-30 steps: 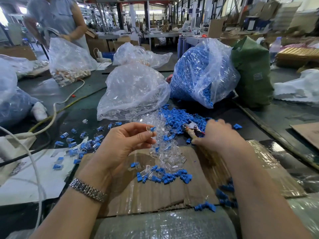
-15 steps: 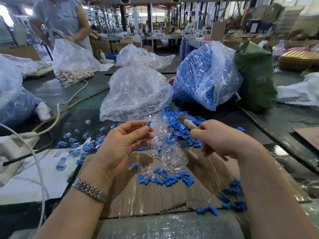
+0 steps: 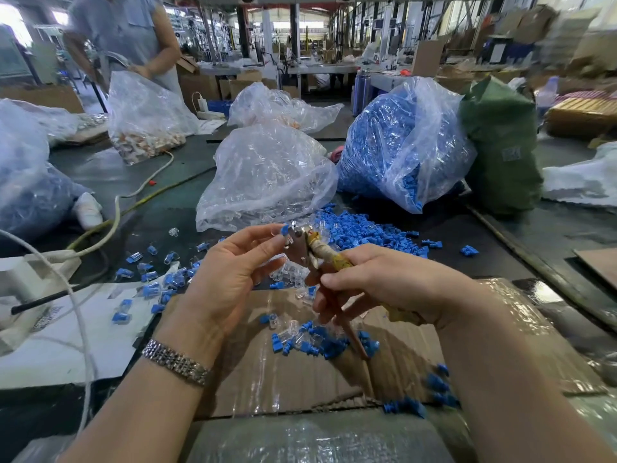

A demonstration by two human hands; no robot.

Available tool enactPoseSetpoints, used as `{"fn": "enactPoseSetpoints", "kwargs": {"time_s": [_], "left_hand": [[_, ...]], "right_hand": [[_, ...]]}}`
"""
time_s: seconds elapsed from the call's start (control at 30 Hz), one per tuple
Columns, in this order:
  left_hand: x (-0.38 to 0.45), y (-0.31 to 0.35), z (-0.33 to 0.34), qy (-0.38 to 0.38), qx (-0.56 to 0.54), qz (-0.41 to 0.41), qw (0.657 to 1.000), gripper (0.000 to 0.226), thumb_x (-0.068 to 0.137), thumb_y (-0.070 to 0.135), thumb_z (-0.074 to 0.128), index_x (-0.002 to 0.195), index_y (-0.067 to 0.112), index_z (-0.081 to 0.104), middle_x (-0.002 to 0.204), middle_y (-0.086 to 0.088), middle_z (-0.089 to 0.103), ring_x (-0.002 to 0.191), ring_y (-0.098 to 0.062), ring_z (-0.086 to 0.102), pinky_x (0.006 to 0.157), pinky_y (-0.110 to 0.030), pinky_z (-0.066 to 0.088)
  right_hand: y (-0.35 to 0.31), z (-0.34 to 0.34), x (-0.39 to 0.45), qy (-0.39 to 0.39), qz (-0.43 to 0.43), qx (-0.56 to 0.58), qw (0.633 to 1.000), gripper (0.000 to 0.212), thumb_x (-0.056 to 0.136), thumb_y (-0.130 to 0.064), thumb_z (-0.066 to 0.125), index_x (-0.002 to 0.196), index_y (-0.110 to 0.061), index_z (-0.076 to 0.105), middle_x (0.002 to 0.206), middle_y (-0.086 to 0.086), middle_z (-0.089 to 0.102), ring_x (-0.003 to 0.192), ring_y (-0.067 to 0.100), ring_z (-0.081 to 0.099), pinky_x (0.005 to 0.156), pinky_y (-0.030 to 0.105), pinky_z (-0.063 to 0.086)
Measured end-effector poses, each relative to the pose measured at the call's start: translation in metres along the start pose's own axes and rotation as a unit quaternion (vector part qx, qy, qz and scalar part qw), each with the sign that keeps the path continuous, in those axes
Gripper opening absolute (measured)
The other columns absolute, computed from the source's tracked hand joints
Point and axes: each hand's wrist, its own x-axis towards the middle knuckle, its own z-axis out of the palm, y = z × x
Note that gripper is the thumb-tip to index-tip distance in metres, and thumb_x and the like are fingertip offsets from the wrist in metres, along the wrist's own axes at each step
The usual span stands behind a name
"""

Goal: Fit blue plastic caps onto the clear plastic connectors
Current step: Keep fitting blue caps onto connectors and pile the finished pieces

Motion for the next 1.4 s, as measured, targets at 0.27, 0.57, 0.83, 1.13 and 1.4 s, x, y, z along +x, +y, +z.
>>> {"fn": "enactPoseSetpoints", "kwargs": {"time_s": [0.27,0.57,0.83,1.13,1.4], "left_hand": [[0.001,-0.004,-0.004,-0.002,0.126,0.045,0.991,0.020,0.078,0.026,0.077,0.097,0.028,0.081,0.104,-0.004,0.078,0.101,-0.022,0.074,0.083,-0.025,0.057],[0.000,-0.001,-0.003,0.001,0.168,0.074,0.983,0.021,0.080,0.029,0.073,0.100,0.031,0.081,0.103,-0.002,0.079,0.103,-0.021,0.073,0.090,-0.033,0.056],[-0.004,0.011,-0.010,0.082,0.213,0.098,0.969,0.011,0.082,0.021,0.076,0.090,0.027,0.076,0.094,-0.001,0.077,0.090,-0.015,0.073,0.076,-0.023,0.058],[-0.005,0.015,-0.024,0.196,0.674,0.046,0.710,0.014,0.086,0.015,0.068,0.082,0.029,0.071,0.100,-0.005,0.058,0.102,-0.032,0.056,0.095,-0.050,0.044],[-0.007,-0.003,-0.001,0.026,0.629,0.083,0.772,0.007,0.091,0.024,0.071,0.088,0.030,0.073,0.089,0.012,0.059,0.082,-0.003,0.055,0.070,-0.020,0.042]], "right_hand": [[-0.001,0.005,0.003,0.015,0.011,-0.019,1.000,0.028,0.106,-0.026,0.052,0.108,0.001,0.059,0.089,0.007,0.076,0.088,0.026,0.076,0.087,0.044,0.061],[-0.003,0.014,0.005,0.057,0.005,-0.049,0.997,0.032,0.106,-0.035,0.049,0.093,-0.007,0.056,0.073,0.009,0.063,0.061,0.023,0.066,0.062,0.034,0.059],[0.004,-0.003,0.004,0.101,0.006,-0.054,0.993,0.037,0.100,-0.042,0.058,0.103,-0.006,0.064,0.083,0.008,0.071,0.069,0.018,0.069,0.066,0.030,0.059],[0.037,-0.033,0.011,0.344,0.200,-0.326,0.857,0.030,0.093,-0.034,0.060,0.076,-0.015,0.044,0.084,0.006,0.054,0.077,0.028,0.054,0.061,0.035,0.038],[0.041,-0.024,0.018,0.314,0.261,-0.363,0.838,0.033,0.092,-0.039,0.065,0.098,-0.013,0.046,0.124,0.017,0.049,0.118,0.039,0.048,0.103,0.053,0.045]]}}
